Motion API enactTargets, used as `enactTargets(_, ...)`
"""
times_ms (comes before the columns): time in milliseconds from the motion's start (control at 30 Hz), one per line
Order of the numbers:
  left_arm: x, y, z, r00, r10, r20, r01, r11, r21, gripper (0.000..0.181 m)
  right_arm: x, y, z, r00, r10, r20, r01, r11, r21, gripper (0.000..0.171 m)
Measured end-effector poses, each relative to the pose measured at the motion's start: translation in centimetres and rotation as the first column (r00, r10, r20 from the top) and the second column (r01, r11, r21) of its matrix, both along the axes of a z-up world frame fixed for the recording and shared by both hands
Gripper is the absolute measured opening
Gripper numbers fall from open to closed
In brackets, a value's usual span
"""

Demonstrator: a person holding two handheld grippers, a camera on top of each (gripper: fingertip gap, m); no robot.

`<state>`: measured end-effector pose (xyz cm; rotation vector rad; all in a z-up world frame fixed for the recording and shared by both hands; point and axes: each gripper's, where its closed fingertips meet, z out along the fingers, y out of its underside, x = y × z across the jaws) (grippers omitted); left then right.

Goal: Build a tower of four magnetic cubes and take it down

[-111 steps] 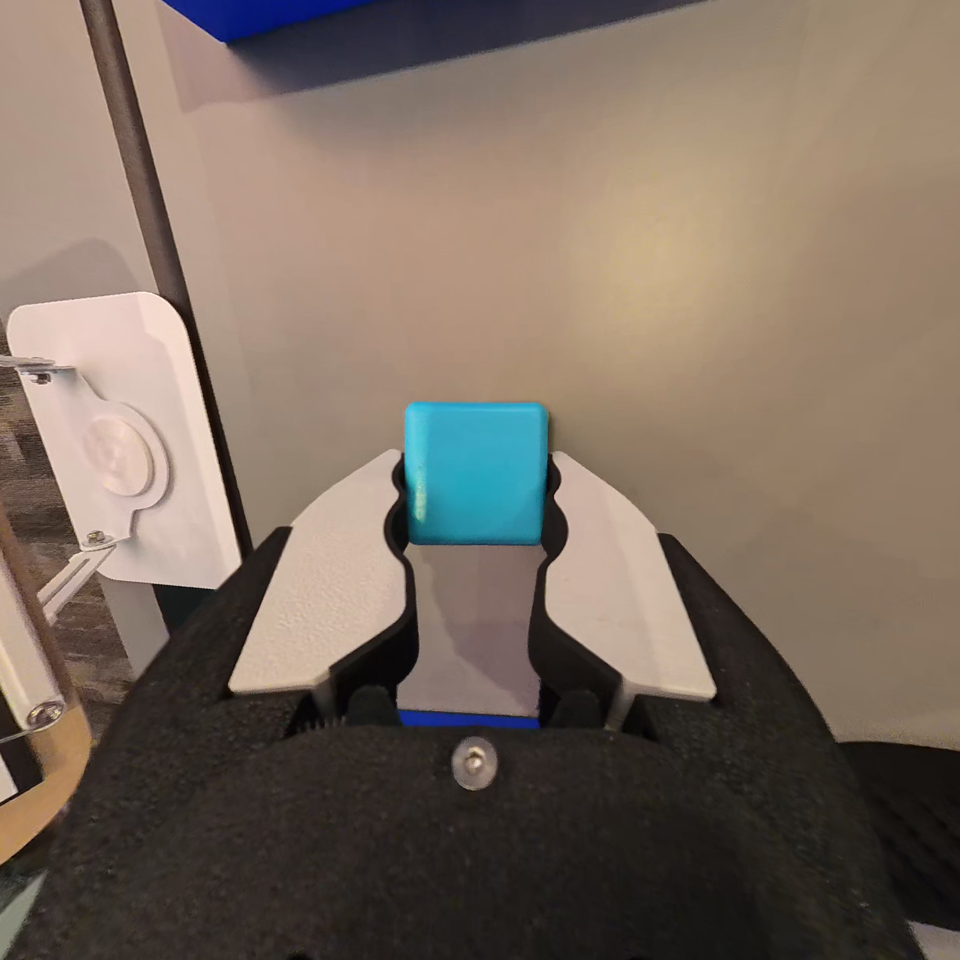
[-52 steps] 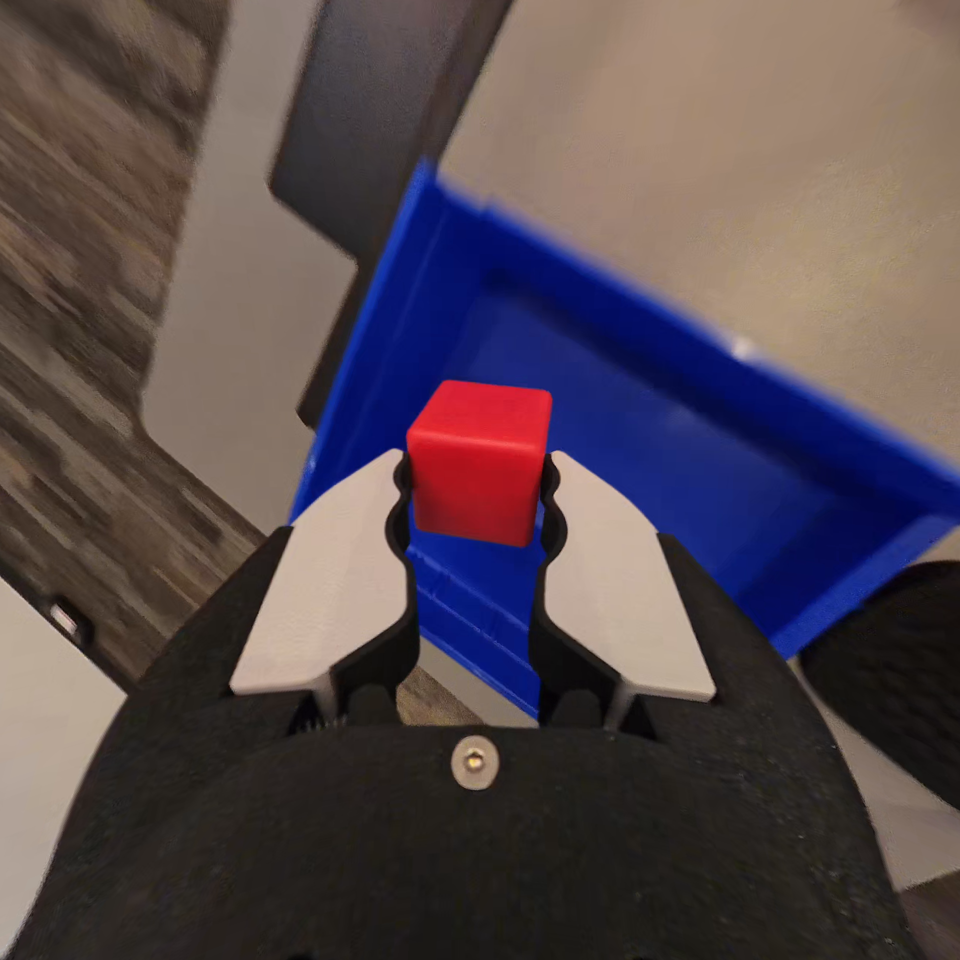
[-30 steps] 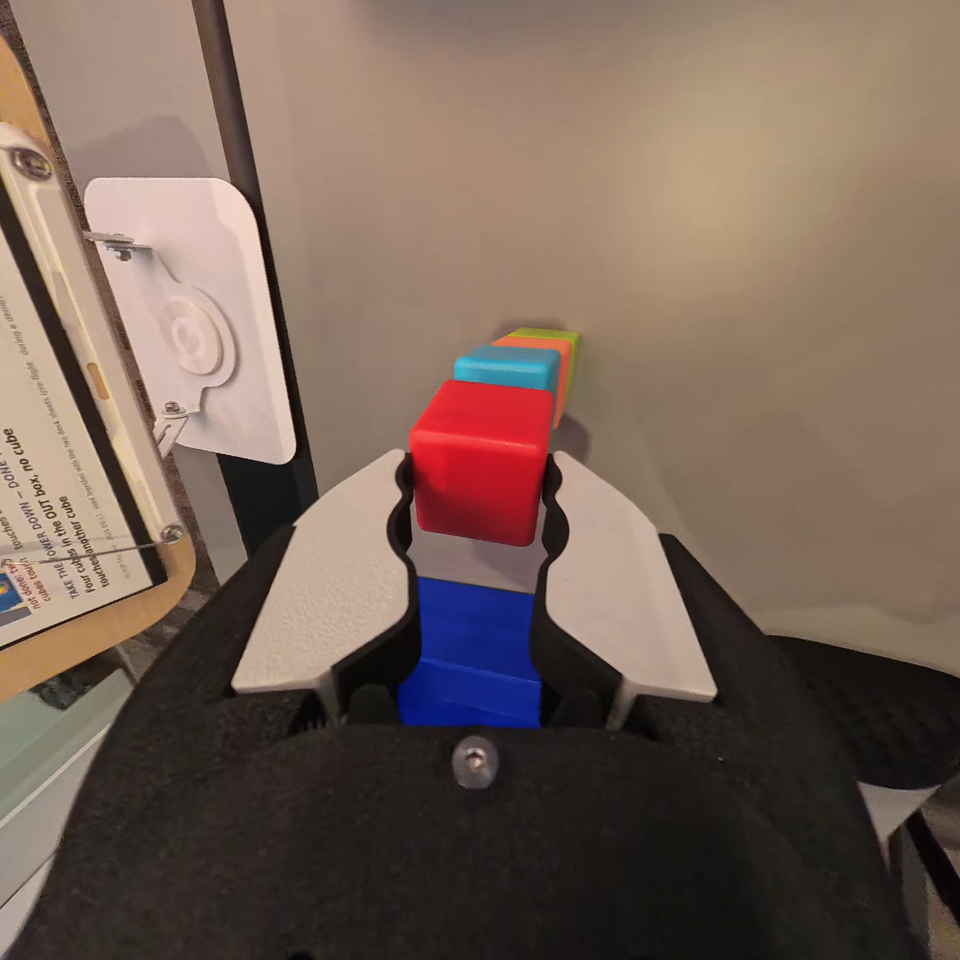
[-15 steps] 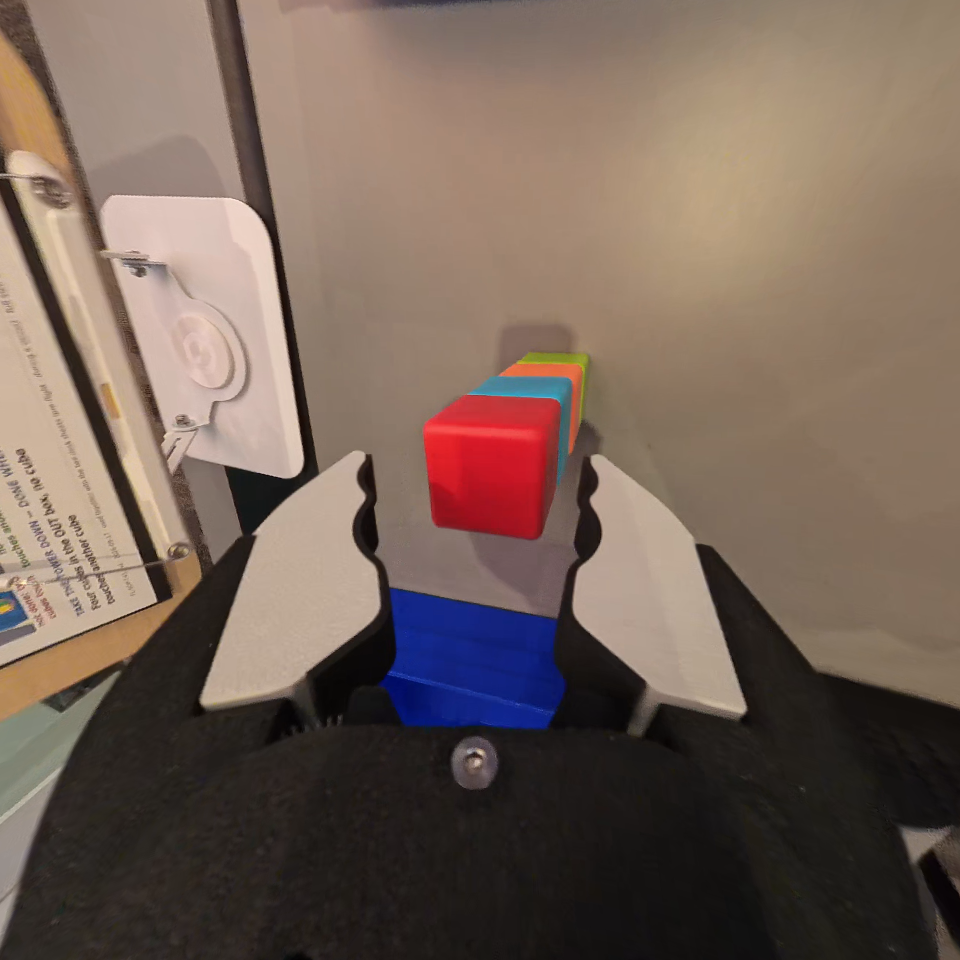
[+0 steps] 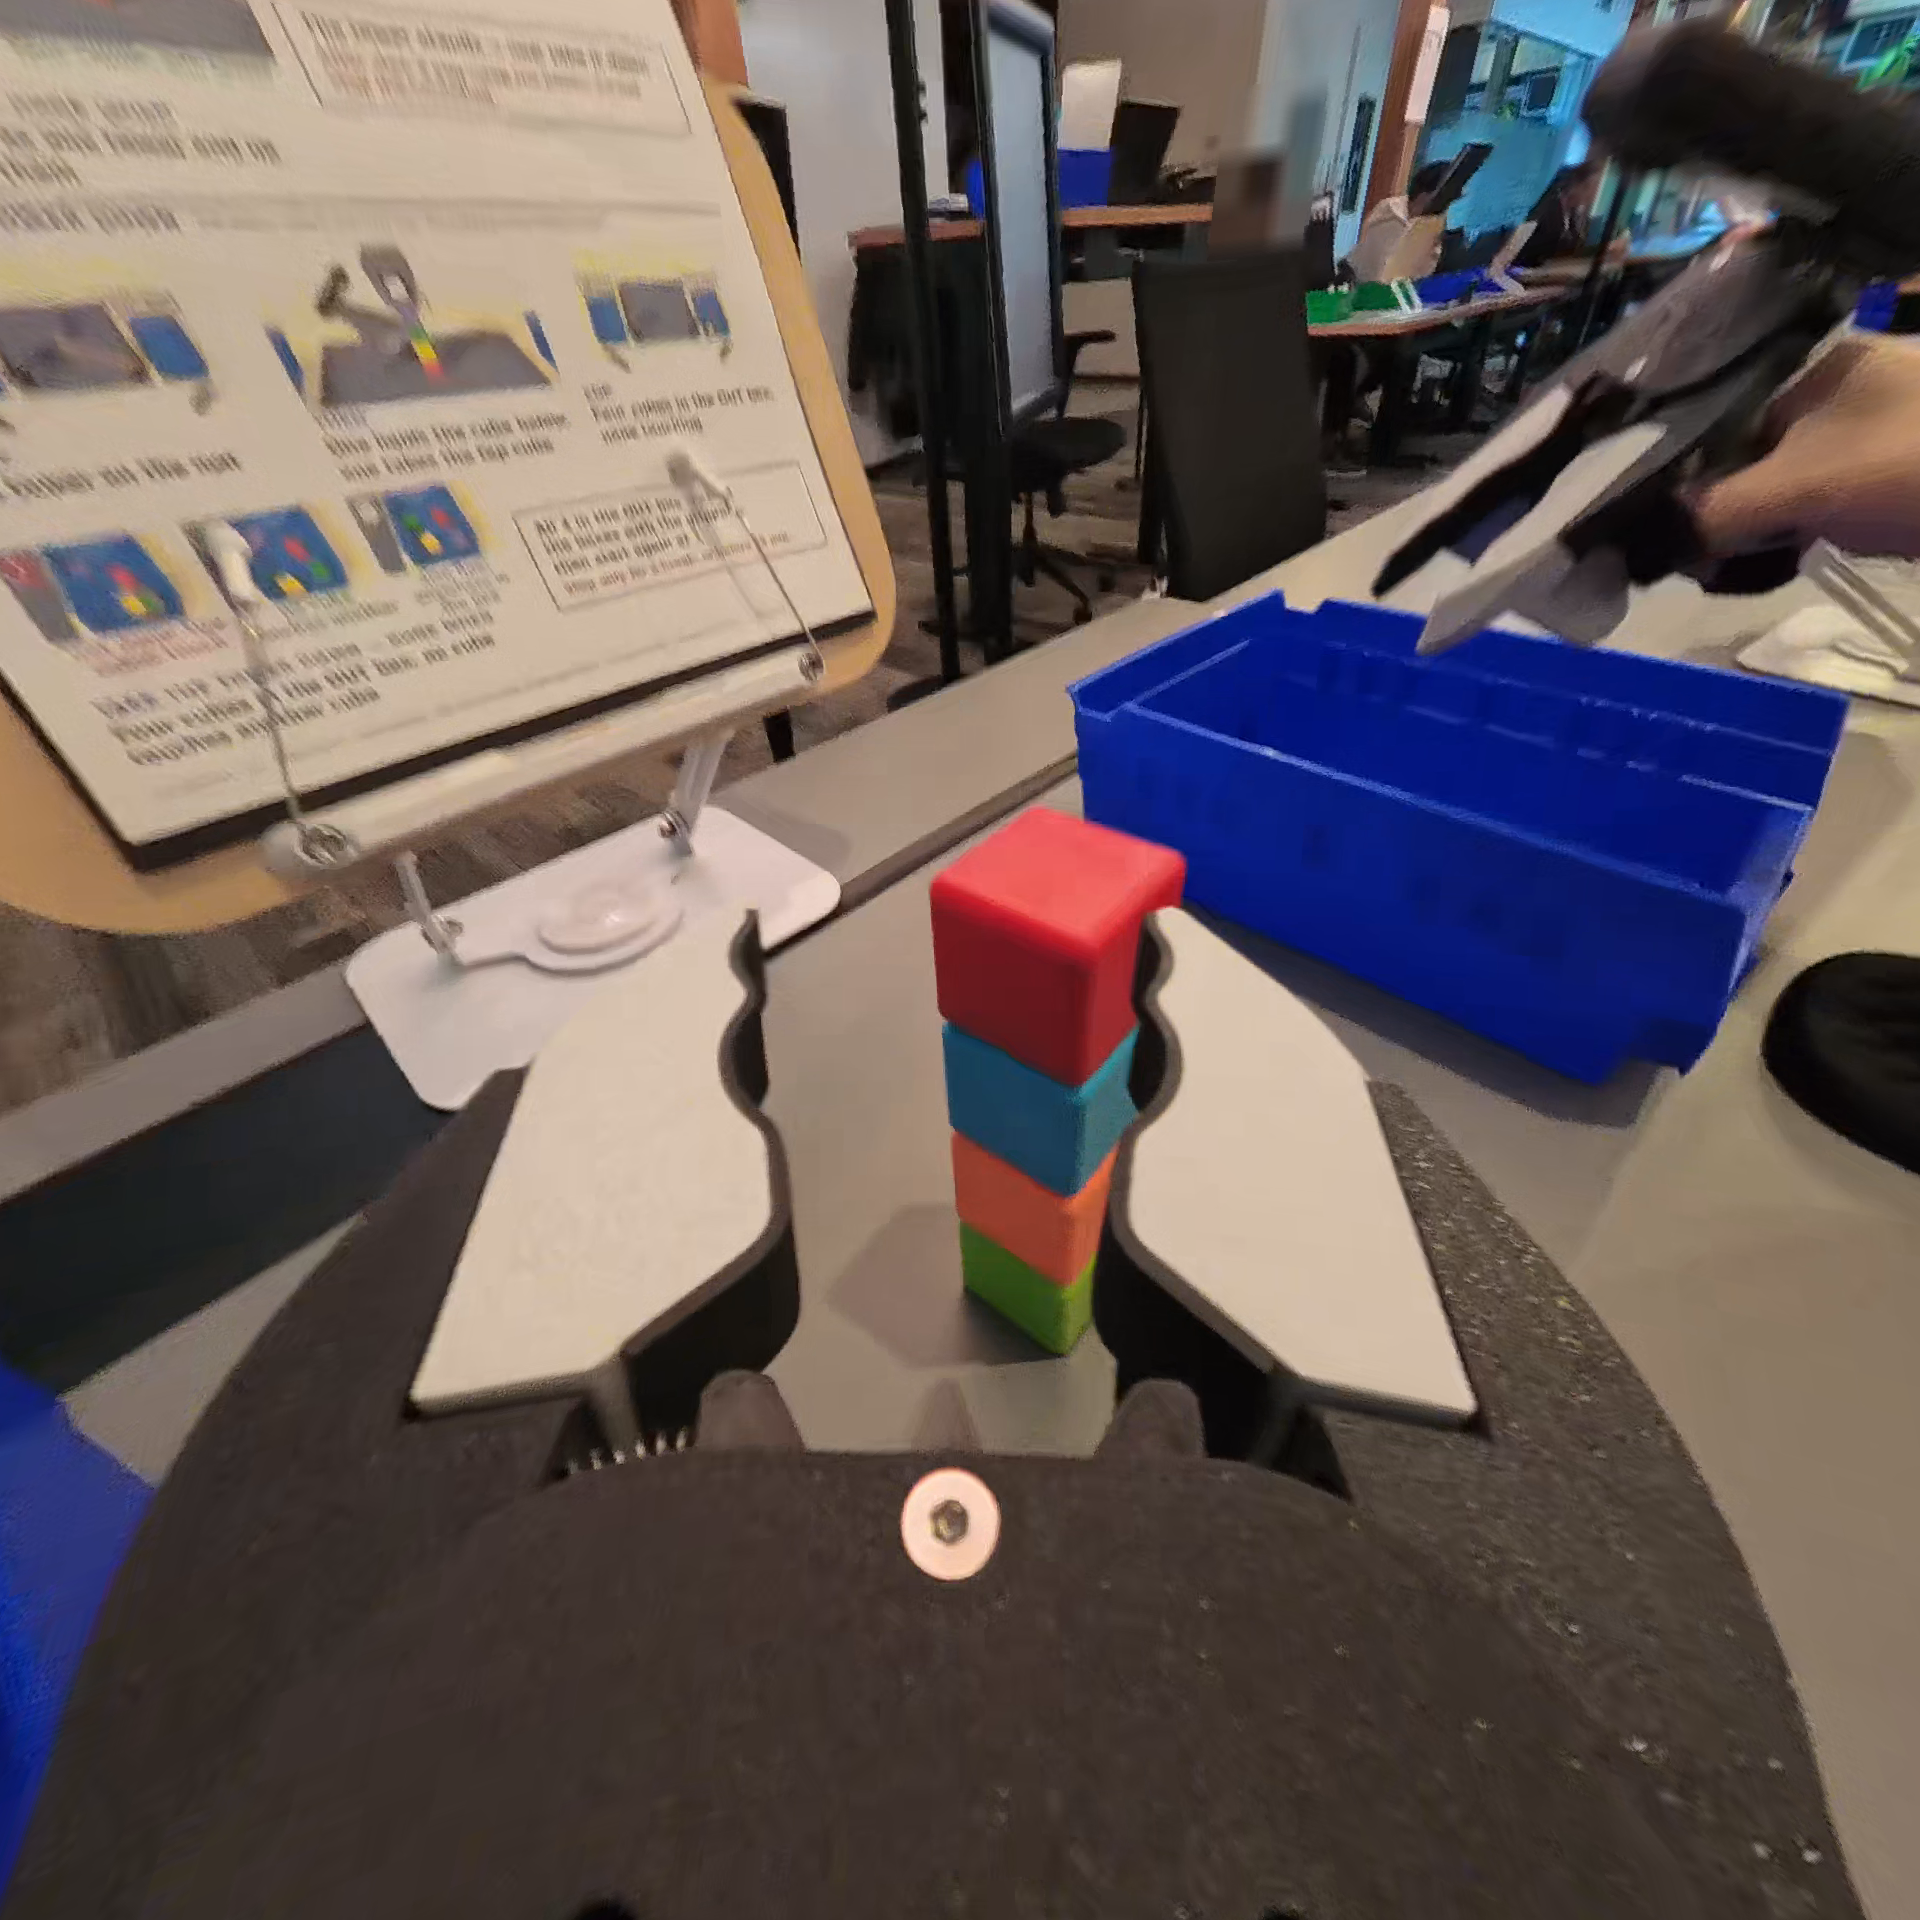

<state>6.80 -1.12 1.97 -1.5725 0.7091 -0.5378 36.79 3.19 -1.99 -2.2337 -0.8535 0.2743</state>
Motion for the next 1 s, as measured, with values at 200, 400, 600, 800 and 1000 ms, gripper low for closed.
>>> enactTargets(200, 1.9, 0.4, -5.0, 0.992, -0.107, -0.060, 0.098, 0.985, -0.140, 0.086, -4.2, -0.7, 5.6, 0.975, 0.099, -0.198, -0.064, 0.982, 0.176, 0.058)
enactTargets(400, 2.5, 0.7, -6.4, 0.994, -0.092, -0.057, 0.090, 0.995, -0.049, 0.080, -10.5, -2.9, 12.2, 0.886, 0.288, -0.365, -0.131, 0.908, 0.397, 0.056)
enactTargets(600, 3.5, 1.2, -7.6, 0.989, -0.150, 0.001, 0.149, 0.985, -0.085, 0.075, -16.6, -4.2, 12.5, 0.796, 0.444, -0.411, -0.237, 0.853, 0.464, 0.057)
enactTargets(800, 3.5, 0.9, -7.1, 0.965, -0.216, 0.147, 0.234, 0.964, -0.123, 0.061, -18.5, -3.2, 9.2, 0.801, 0.441, -0.406, -0.292, 0.878, 0.378, 0.057)
enactTargets(1000, 3.9, 0.7, -7.5, 0.968, -0.224, 0.110, 0.235, 0.967, -0.099, 0.054, -19.5, -3.4, 8.1, 0.776, 0.472, -0.419, -0.343, 0.872, 0.349, 0.057)
